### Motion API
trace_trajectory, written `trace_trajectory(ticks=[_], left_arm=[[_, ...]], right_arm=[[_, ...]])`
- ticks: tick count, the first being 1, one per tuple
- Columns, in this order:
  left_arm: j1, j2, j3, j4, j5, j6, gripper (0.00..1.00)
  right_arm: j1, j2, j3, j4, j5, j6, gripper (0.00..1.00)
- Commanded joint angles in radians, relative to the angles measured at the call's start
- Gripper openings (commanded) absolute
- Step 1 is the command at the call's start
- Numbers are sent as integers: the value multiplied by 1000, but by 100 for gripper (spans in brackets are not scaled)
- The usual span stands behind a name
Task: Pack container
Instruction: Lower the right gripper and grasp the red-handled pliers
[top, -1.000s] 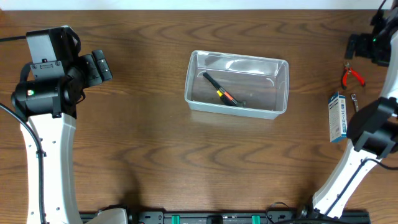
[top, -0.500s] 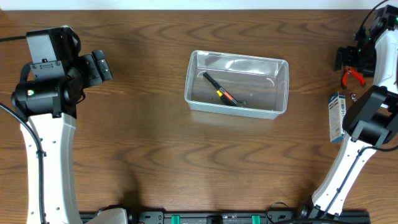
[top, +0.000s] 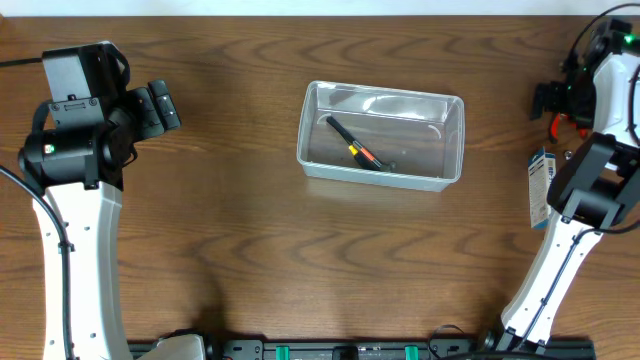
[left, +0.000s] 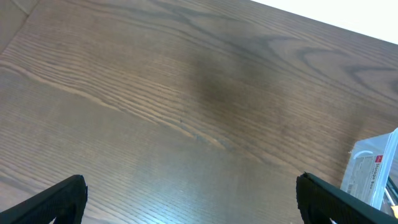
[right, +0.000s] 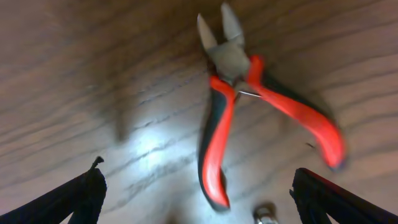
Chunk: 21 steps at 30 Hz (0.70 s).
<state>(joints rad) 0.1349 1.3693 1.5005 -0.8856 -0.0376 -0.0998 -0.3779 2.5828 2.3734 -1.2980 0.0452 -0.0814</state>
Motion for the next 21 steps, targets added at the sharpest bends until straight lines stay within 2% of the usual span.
trace_trajectory(ticks=[1, 7, 9, 10, 13, 14, 17, 20, 21], left_arm=[[2, 3, 15, 0, -16, 13, 98], [2, 3, 15, 0, -16, 14, 98], [1, 3, 15, 0, -16, 14, 98], [1, 3, 15, 0, -16, 14, 98], [2, 3, 15, 0, -16, 14, 98], [2, 3, 15, 0, -16, 13, 98], [2, 3, 15, 0, -16, 13, 98], [2, 3, 15, 0, -16, 14, 98], [2, 3, 15, 0, -16, 14, 98]], right_arm=[[0, 45, -1, -3, 5, -13, 97], [3, 62, -1, -6, 2, -13, 96], [3, 62, -1, -6, 2, -13, 91], [3, 62, -1, -7, 3, -13, 86], [3, 62, -1, -14, 3, -13, 54], [3, 62, -1, -14, 2, -13, 40], [3, 62, -1, -19, 3, -13, 24], [3, 62, -1, -25, 3, -13, 1], [3, 62, -1, -27, 3, -13, 1]])
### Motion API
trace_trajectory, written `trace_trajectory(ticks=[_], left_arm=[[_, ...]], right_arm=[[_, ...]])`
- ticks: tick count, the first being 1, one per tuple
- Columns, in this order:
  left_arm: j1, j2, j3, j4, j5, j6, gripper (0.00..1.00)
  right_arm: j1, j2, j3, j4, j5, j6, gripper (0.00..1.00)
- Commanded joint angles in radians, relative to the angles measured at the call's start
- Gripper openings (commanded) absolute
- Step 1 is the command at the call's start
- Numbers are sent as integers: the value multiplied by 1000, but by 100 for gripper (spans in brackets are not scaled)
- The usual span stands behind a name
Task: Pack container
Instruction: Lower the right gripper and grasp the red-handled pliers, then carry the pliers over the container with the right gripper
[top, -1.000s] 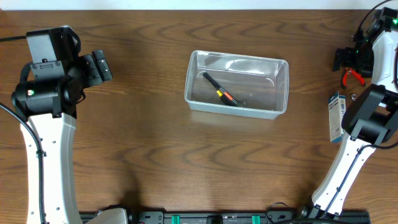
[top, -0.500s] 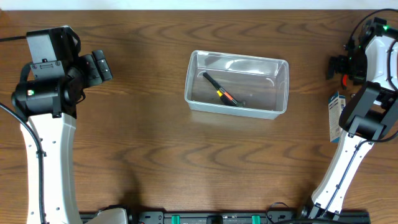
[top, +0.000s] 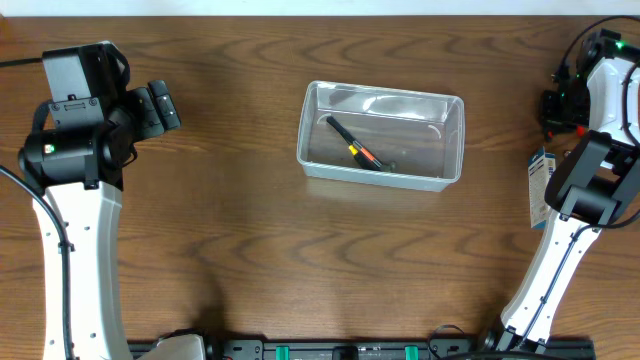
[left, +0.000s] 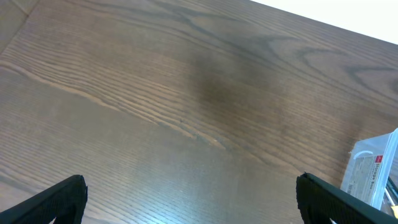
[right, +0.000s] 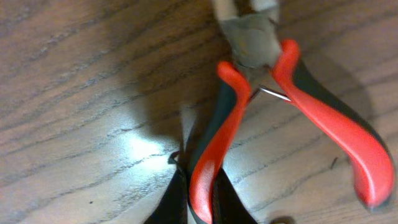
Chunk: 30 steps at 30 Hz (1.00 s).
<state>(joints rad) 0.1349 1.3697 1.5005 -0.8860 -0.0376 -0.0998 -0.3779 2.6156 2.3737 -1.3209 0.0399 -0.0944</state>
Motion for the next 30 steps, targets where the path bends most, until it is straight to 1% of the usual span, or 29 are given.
trace_trajectory(ticks=[1, 7, 11, 22, 30], left_arm=[[2, 2, 15, 0, -16, 13, 98], [2, 2, 15, 0, -16, 13, 98], [2, 2, 15, 0, -16, 13, 98], [2, 2, 15, 0, -16, 14, 98], [1, 2, 15, 0, -16, 13, 98]], right_arm=[[3, 29, -2, -6, 8, 0, 1], [3, 15, 1, -11, 8, 1, 1], [5, -33, 2, 3, 8, 0, 1], [30, -266, 3, 54, 5, -1, 1], [126, -470, 3, 37, -104, -69, 1]])
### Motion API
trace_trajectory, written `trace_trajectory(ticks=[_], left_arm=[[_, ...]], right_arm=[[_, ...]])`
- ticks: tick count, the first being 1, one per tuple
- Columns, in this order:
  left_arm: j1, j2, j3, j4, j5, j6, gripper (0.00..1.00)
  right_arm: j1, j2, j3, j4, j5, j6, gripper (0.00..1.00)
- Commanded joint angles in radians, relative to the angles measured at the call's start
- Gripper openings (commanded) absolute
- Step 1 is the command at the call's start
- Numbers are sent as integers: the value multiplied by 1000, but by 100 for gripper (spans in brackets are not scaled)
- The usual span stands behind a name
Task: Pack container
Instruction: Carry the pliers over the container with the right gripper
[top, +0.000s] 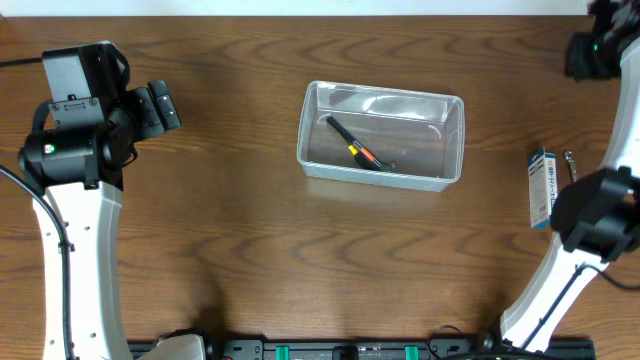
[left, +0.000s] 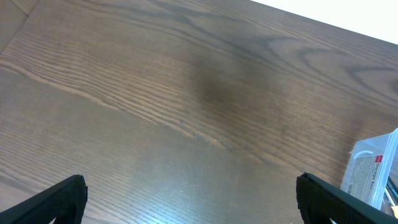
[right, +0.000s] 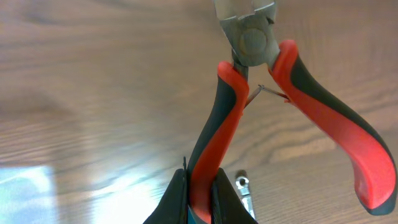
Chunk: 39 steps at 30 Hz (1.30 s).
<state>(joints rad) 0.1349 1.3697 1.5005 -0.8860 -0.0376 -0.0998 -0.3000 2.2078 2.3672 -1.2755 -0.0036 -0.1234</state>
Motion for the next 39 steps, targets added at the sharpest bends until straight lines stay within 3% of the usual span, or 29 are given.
trace_trajectory(ticks=[1, 10, 22, 39], left_arm=[[1, 2, 15, 0, -16, 14, 98], [2, 2, 15, 0, -16, 14, 98], [2, 2, 15, 0, -16, 13, 98], [2, 2, 15, 0, -16, 13, 98]], right_arm=[[81, -97, 10, -17, -80, -51, 1], [337, -218, 10, -97, -75, -58, 1], [660, -191, 7, -190, -29, -56, 1], [732, 48, 5, -244, -23, -45, 1]])
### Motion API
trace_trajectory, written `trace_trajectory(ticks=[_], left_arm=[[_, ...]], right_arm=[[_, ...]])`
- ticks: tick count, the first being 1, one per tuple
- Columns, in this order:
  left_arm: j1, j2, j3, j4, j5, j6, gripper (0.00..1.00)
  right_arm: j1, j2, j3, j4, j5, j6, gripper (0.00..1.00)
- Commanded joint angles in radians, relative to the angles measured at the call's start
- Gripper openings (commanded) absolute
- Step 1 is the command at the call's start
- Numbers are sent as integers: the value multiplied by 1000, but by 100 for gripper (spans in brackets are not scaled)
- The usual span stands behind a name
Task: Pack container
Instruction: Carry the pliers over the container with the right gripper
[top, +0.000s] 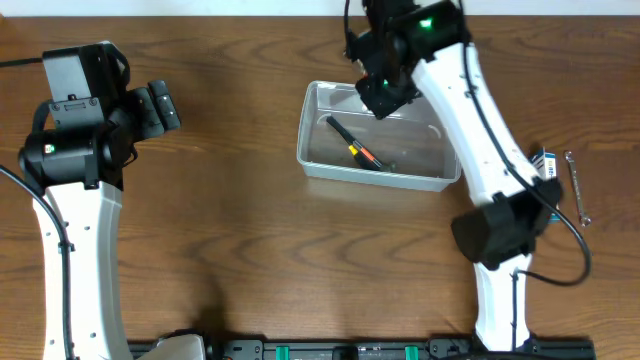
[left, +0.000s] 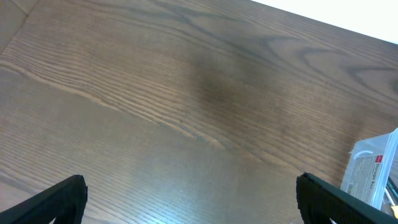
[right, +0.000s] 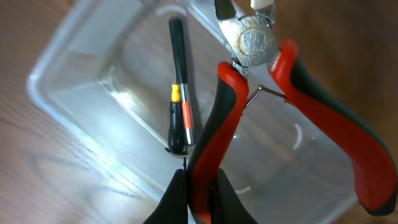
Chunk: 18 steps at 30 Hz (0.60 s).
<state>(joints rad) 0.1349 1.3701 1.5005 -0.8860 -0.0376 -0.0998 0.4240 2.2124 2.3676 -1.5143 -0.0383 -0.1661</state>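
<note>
A clear plastic container (top: 455, 120) stands mid-table, with a black tool with yellow and orange bands (top: 354, 145) lying in it. My right gripper (right: 198, 202) is shut on one handle of the red-and-black pliers (right: 286, 106), held above the container's far left part (right: 81, 93); the black tool (right: 179, 106) lies below. From overhead the right gripper (top: 385, 85) hangs over the container's back edge. My left gripper (left: 189, 202) is open over bare wood at the far left, its fingers (left: 59, 199) wide apart.
A blue-and-white box (top: 545, 165) and a small wrench (top: 576, 190) lie at the right of the table. In the left wrist view the labelled end of the container (left: 370, 171) shows at the right edge.
My right gripper has moved with the pliers from the far right back corner of the table to above the container. The left arm has not moved.
My right gripper stood open over the pliers lying on the wood at the far right. Then it was shut on one handle. Then the pliers were lifted clear of the table, and now they hang over the container. The left arm stayed still throughout.
</note>
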Motion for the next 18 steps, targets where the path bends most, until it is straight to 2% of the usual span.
trace_trajectory(ticks=[1, 18], left_arm=[[1, 2, 15, 0, -16, 13, 99], [2, 2, 15, 0, -16, 13, 98]], right_arm=[[8, 64, 5, -7, 11, -3, 1], [8, 360, 5, -13, 11, -3, 1]])
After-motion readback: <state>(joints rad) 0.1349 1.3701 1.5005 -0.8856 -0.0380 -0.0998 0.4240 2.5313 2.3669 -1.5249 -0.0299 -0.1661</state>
